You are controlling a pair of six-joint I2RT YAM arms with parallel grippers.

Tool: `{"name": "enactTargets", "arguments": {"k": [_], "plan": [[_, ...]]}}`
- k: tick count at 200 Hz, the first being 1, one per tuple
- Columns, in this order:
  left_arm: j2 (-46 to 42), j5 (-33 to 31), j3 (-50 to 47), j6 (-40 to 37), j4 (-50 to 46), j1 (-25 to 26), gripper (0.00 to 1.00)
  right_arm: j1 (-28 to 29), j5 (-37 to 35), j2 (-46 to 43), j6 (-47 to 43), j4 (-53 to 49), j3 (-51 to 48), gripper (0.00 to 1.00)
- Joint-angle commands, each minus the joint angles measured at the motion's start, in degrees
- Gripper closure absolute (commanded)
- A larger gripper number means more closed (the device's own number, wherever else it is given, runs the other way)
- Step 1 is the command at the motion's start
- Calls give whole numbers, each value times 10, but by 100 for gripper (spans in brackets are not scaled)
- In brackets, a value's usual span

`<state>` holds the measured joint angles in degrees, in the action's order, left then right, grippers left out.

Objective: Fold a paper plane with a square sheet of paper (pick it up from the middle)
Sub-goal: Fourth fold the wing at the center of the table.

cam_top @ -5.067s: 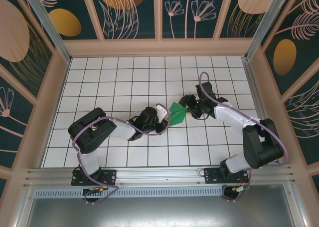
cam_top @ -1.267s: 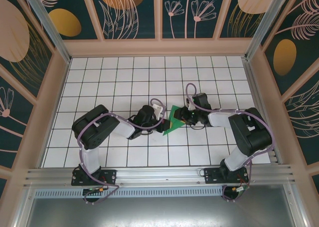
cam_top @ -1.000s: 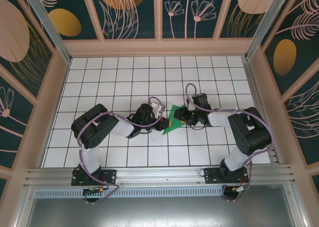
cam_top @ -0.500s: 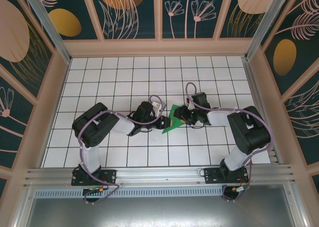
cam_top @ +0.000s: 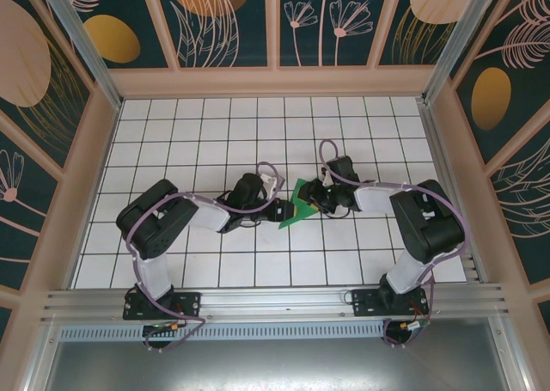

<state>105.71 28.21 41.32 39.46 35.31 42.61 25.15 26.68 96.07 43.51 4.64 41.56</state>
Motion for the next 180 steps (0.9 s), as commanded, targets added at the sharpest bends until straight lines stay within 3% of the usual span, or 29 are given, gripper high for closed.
{"name": "enactTargets", "arguments": {"k": [1, 44, 98, 139, 180], "plan": [[-48, -42, -16, -6, -26, -5, 64, -1, -88, 44, 3, -75, -12, 53], [-92, -67, -25, 35, -24, -4, 64, 1, -105, 62, 17, -104, -2, 52], [-66, -36, 7, 34, -38, 7, 74, 6, -130, 79, 25, -134, 12, 50], [-33, -17, 23, 38, -45, 8, 75, 8, -143, 91, 28, -146, 16, 52], [-25, -48, 28, 37, -67, 9, 75, 8, -152, 103, 33, -159, 19, 53]]}}
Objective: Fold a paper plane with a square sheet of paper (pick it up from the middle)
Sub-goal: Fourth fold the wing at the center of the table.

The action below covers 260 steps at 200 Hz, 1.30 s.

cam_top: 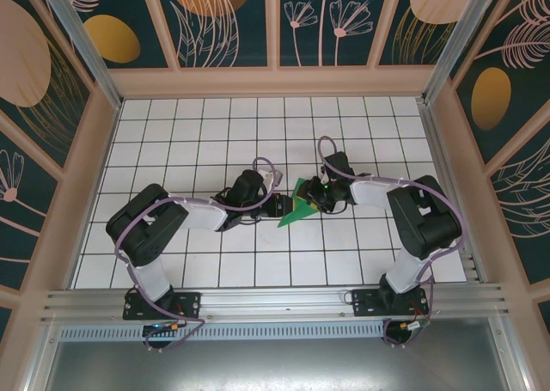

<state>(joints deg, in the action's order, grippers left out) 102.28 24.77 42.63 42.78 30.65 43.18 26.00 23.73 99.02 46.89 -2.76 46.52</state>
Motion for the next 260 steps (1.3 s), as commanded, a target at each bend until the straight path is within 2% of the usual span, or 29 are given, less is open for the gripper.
{"name": "enactTargets", "arguments": {"k": [1, 41, 116, 186, 260], "plan": [[10, -13, 14, 4, -20, 3, 75, 0, -123, 74, -1, -85, -30, 53], [10, 12, 8, 10, 13, 3, 78, 0, -131, 96, 6, -106, -18, 53], [40, 30, 19, 8, 5, 4, 83, 0, -130, 120, 15, -121, -8, 51], [54, -27, 33, 2, -47, 4, 87, 0, -110, 101, 1, -106, -12, 51], [60, -35, 38, 0, -59, 4, 88, -4, -116, 120, 5, -123, -3, 57]]}}
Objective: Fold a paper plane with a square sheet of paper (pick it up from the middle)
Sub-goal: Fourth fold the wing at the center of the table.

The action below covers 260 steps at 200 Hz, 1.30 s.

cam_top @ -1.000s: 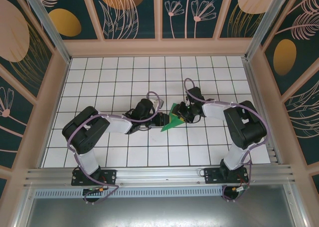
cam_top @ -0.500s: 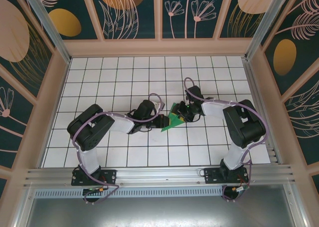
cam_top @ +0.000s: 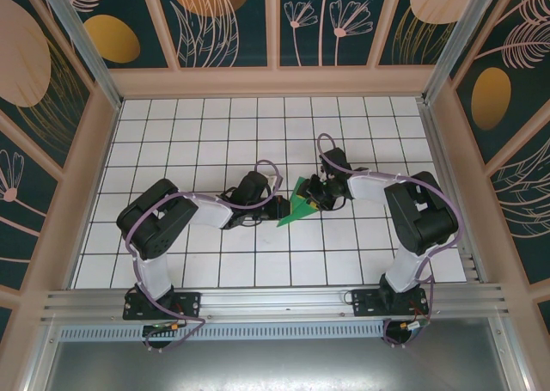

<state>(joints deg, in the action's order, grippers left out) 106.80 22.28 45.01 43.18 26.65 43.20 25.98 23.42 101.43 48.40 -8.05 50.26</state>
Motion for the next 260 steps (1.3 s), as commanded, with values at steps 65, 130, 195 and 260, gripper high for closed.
{"name": "enactTargets", "arguments": {"k": [65, 130, 195, 260], "plan": [[20, -21, 22, -7, -37, 4, 89, -4, -111, 138, -20, -94, -16, 60], [3, -40, 15, -10, -47, 4, 89, -3, -121, 166, -25, -113, -3, 54], [13, -42, 24, -16, -56, 4, 89, 0, -143, 186, -14, -130, 1, 53], [12, -58, 25, -16, -69, 4, 91, 0, -154, 205, -10, -136, 5, 53]]}}
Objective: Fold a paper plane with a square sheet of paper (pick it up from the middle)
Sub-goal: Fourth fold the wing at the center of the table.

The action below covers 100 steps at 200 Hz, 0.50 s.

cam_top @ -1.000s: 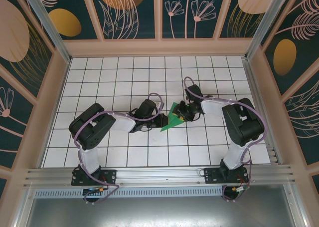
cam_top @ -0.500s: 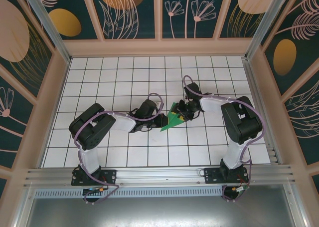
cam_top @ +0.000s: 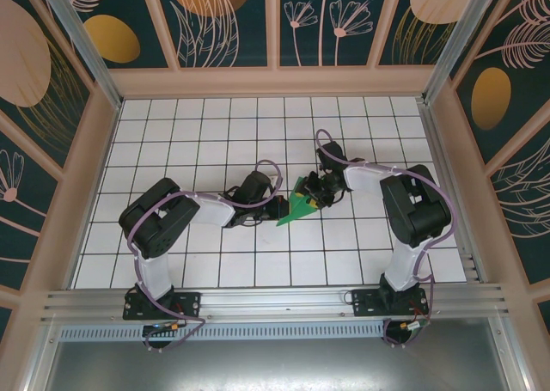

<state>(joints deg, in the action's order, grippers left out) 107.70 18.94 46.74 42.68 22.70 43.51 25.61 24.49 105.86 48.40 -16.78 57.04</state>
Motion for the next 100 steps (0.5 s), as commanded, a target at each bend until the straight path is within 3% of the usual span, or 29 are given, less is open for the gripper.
{"name": "enactTargets", "arguments": {"k": [1, 100], "plan": [[3, -25, 8, -11, -30, 1, 91, 3, -165, 161, -11, -49, -63, 53], [12, -23, 13, -12, -39, 1, 91, 6, -174, 177, -9, -55, -61, 58]]}}
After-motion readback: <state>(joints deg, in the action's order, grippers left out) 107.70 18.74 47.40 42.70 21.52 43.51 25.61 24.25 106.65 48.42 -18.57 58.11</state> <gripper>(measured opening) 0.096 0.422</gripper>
